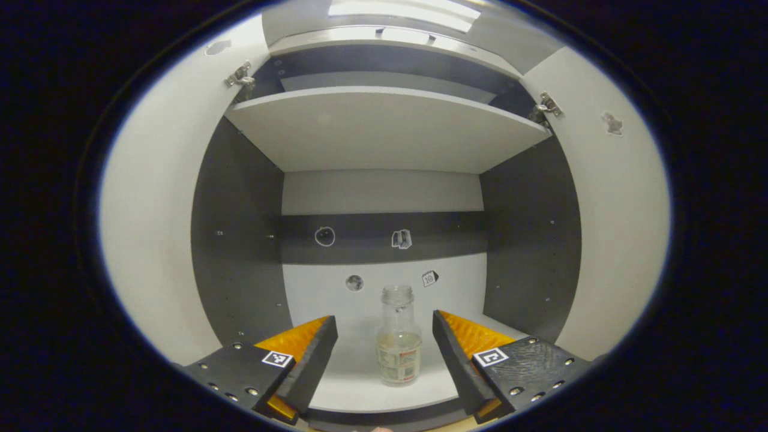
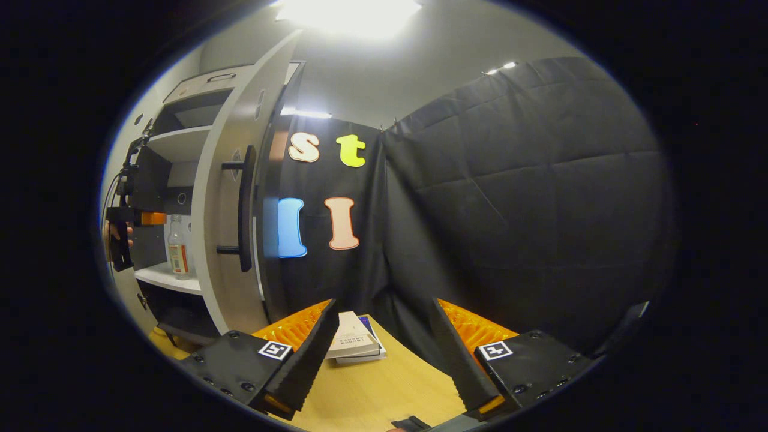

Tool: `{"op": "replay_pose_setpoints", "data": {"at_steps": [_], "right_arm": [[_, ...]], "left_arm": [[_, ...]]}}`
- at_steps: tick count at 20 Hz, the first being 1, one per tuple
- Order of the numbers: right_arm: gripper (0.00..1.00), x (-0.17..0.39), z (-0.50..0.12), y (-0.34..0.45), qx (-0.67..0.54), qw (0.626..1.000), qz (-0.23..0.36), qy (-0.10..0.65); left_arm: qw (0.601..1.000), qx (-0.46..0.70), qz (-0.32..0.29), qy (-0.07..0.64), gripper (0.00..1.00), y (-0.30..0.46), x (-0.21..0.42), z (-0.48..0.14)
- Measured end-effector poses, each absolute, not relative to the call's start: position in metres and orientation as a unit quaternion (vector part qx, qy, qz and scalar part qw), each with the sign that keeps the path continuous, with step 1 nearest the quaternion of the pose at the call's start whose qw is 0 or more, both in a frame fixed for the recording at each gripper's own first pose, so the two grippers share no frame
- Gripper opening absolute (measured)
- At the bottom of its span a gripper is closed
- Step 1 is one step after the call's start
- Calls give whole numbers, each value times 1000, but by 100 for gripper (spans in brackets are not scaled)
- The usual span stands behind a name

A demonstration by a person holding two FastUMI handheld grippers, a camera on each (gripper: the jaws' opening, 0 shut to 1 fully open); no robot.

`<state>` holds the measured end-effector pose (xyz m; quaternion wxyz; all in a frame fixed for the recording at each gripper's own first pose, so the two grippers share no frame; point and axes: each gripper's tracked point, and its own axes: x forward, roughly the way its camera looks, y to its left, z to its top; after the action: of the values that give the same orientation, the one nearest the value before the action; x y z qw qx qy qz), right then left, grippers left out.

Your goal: Grasp the bottle in the cabinet with the left hand and place it on the coaster, then close the right door with the right hand and the left door with the left hand.

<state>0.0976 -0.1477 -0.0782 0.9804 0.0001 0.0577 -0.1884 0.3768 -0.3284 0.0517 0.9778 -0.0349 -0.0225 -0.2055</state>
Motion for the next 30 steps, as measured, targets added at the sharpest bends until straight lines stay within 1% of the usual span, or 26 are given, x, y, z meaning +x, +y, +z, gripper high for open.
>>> {"op": "replay_pose_setpoints", "data": {"at_steps": [1, 2, 4, 7, 8, 13, 14, 16, 17, 18, 19, 24, 28, 30], "right_arm": [[96, 99, -80, -149, -1, 979, -195, 58], [97, 99, -79, -149, 0, 978, -199, 59], [96, 100, -81, -150, 1, 976, -207, 61], [97, 101, -85, -151, -3, 974, -217, 67], [96, 100, -85, -150, -5, 973, -219, 68], [97, 104, -92, -142, -9, 972, -221, 75], [96, 106, -92, -140, -9, 973, -219, 76], [97, 108, -91, -136, -15, 974, -214, 75], [97, 108, -91, -134, -19, 974, -211, 75], [97, 107, -91, -132, -25, 975, -208, 75], [97, 108, -92, -130, -30, 975, -205, 76], [97, 100, -90, -128, -31, 978, -192, 76], [96, 90, -83, -130, -28, 981, -180, 68], [97, 83, -81, -133, -25, 982, -174, 65]], "left_arm": [[977, -34, -209, -22, 93, -333, 384, 49], [976, -32, -213, -21, 93, -339, 391, 48], [975, -30, -219, -16, 93, -347, 405, 43], [975, -28, -221, -13, 93, -355, 423, 37], [975, -27, -222, -11, 93, -357, 429, 35], [972, -18, -236, 3, 92, -369, 447, 24], [970, -16, -243, 2, 89, -373, 449, 25], [969, -15, -247, 6, 70, -376, 450, 23], [969, -14, -248, 6, 67, -376, 451, 21], [971, -22, -237, 0, 67, -364, 436, 32], [971, -27, -236, 0, 42, -375, 454, 24], [969, -35, -246, 5, 41, -373, 440, 29], [971, -39, -237, -13, 41, -358, 407, 47], [972, -42, -232, -17, 41, -350, 391, 52]]}}
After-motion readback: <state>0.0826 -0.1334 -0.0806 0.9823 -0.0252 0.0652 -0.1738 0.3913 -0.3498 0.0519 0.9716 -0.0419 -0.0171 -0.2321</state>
